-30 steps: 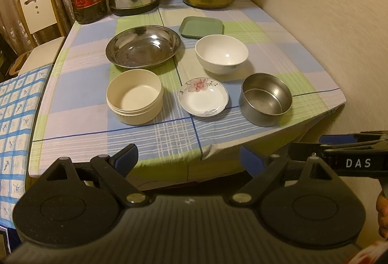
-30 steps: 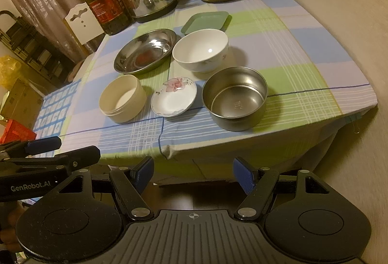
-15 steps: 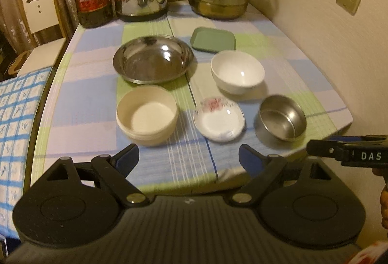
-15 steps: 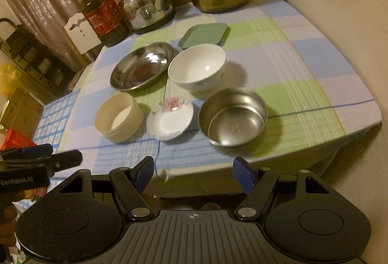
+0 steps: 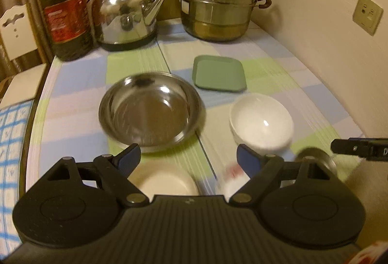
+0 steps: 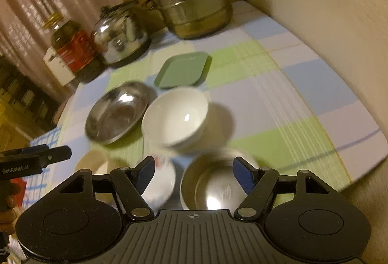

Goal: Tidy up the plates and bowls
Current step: 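Move the right gripper forward to the small green square plate, then close the right gripper on the green plate's rim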

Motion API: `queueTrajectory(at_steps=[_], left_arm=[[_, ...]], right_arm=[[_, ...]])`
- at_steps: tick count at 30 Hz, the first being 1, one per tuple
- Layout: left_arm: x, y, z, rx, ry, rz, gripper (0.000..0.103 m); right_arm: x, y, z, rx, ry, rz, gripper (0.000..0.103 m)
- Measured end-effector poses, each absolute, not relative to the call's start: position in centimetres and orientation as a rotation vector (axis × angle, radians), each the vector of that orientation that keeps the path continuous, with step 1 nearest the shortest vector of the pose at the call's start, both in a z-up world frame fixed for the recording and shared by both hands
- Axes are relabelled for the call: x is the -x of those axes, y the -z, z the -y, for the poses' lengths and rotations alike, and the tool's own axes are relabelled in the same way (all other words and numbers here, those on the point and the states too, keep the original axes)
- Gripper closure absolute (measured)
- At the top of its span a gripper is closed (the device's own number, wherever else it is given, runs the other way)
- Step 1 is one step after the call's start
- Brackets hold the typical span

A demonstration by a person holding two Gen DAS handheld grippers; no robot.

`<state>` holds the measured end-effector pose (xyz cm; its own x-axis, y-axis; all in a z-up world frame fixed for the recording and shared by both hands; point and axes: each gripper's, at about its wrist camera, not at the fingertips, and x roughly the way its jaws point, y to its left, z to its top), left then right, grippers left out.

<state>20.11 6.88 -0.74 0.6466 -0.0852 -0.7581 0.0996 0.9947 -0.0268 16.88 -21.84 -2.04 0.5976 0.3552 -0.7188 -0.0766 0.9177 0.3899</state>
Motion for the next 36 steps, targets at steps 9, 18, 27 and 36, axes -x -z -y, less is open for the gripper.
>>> queueTrajectory(at_steps=[9,18,27,36], left_arm=[[-29.6,2.7,-8.3,-0.05,0.195,-0.852,0.03],[-38.1,6.2,-7.9,-0.072,0.28,-0.883,0.044],[-44.2,8.9,-6.8,-0.079,0.32,-0.909,0.058],[-47.9,11.2,-5.8,-0.071,0.337,-0.964,0.065]], right_arm=[[-24.7,3.3,21.9,-0.399,-0.223,-0.86,0.031],[-31.6,5.5,20.9,-0.426,-0.238,-0.841,0.038],[-38.0,8.0,20.5,-0.432,-0.257,-0.887,0.056],[-42.3,10.0,19.8,-0.417,-0.272,-0.943,0.063]])
